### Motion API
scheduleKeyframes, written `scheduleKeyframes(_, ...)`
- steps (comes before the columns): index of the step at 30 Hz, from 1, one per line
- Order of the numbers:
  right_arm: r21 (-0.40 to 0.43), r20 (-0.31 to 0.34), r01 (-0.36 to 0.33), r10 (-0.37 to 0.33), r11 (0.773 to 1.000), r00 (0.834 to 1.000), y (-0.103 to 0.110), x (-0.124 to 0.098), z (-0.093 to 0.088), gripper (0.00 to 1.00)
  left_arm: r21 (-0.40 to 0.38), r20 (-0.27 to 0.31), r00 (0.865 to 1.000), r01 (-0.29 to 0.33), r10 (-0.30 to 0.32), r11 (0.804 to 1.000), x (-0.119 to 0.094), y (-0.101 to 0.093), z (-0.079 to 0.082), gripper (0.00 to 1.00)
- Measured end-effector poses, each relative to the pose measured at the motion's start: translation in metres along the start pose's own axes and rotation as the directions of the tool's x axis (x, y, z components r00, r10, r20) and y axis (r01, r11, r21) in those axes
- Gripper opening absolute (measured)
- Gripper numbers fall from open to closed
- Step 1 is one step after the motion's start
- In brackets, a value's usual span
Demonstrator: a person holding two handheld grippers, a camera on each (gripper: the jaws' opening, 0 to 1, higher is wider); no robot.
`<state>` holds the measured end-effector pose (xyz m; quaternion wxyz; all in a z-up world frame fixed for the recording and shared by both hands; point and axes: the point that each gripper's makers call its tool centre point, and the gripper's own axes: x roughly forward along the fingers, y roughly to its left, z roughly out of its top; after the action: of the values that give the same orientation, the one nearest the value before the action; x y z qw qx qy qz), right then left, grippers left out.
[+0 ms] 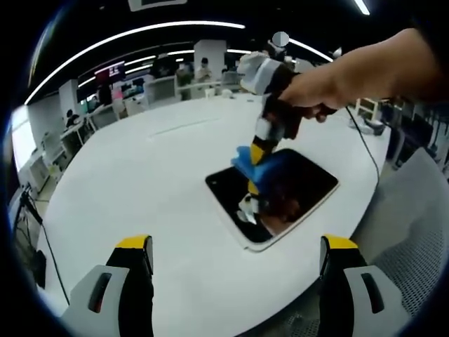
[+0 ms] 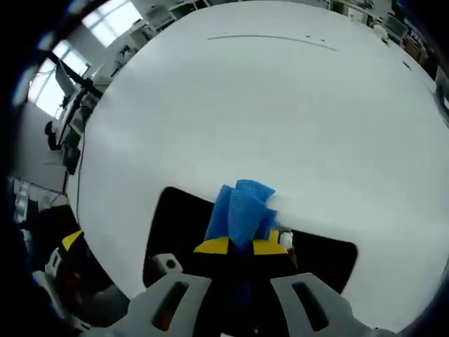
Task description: Wipe the mirror surface with the cleaning cloth until all visible marks leave the cleaned area.
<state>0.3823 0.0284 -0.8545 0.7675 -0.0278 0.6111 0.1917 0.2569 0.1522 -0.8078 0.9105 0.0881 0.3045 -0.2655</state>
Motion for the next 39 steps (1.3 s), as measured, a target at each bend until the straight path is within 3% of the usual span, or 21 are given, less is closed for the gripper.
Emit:
scheduleKeyframes(29,-0.019,0.007,-0.065,0.065,0.998,0.998,0.053,0.015,0.024,0.04,-0.002,-0.008,1.000,0.017,-0.017,1.000,0.002,-0.002,-0.002,0.99)
scheduleKeyframes(39,-0.022,0.015,-0.077,0.077,0.997,0.997,0.059,0.017,0.027,0.04,-0.002,-0.007,1.000,0.018,-0.018,1.000,0.001,-0.002,-0.002,0.99)
